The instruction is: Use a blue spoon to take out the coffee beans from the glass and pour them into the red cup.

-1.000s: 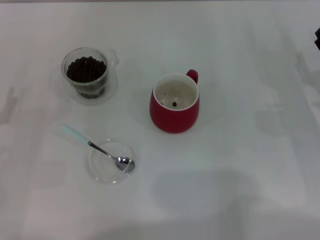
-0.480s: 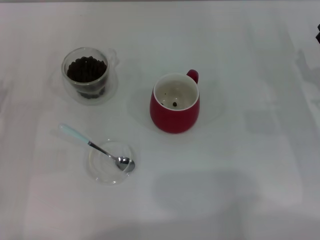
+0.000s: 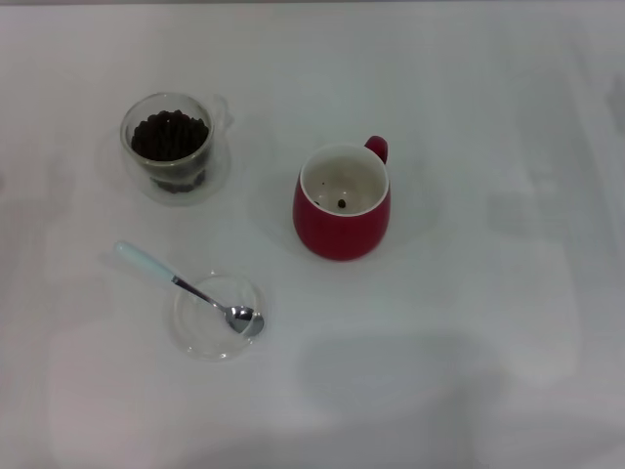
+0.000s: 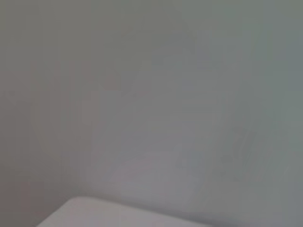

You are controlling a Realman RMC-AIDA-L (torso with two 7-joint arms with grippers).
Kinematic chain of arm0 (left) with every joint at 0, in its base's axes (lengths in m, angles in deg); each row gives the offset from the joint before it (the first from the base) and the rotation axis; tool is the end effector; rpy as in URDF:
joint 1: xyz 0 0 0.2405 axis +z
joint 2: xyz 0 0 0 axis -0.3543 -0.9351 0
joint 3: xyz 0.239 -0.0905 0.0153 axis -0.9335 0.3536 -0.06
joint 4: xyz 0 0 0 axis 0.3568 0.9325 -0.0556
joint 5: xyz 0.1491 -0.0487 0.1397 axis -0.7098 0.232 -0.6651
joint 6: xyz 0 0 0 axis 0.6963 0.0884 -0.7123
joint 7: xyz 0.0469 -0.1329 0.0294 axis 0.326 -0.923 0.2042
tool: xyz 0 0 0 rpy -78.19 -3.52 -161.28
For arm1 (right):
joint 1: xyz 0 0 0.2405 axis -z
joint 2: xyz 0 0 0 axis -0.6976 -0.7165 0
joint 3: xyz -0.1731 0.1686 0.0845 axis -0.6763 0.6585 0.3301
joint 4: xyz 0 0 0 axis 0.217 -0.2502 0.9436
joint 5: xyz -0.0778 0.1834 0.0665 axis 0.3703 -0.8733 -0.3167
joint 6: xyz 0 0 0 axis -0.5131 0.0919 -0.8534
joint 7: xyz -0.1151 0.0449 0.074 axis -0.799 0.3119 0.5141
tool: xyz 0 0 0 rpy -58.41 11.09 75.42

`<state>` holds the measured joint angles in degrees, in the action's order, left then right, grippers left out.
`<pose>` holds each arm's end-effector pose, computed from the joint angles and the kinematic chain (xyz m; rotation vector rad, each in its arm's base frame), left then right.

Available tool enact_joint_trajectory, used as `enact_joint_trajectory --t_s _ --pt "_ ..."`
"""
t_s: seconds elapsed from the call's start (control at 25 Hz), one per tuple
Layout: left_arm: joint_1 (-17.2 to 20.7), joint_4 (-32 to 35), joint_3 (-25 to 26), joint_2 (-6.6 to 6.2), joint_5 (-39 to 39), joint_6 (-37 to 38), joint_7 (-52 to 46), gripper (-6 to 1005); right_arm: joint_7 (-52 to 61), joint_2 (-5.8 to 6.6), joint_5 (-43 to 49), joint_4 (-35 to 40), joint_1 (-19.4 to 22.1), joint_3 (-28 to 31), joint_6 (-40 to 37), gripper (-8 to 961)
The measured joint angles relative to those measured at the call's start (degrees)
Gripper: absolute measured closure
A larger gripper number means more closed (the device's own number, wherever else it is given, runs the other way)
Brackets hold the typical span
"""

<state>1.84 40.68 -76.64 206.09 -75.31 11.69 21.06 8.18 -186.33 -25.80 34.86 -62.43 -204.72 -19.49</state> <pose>-0.3930 0.2831 0.0065 -1.4333 -0.8407 -0.6951 0.3838 0.3108 0.0364 -1.3139 0.7476 0.7030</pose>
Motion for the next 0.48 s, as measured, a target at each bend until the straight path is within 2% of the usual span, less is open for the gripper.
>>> enact_joint_trajectory --t_s 0.28,0.48 --pt "-0.84 -0.36 -0.47 0.09 0.23 1.65 0.3 131 -5.35 0.01 -3.67 -0.14 -2.1 0.22 0.12 173" --pt "-0.74 -0.65 -0.09 0.18 0.68 3.19 -0.78 128 -5.08 0.06 -4.19 -0.33 -3.93 0.22 1.98 173"
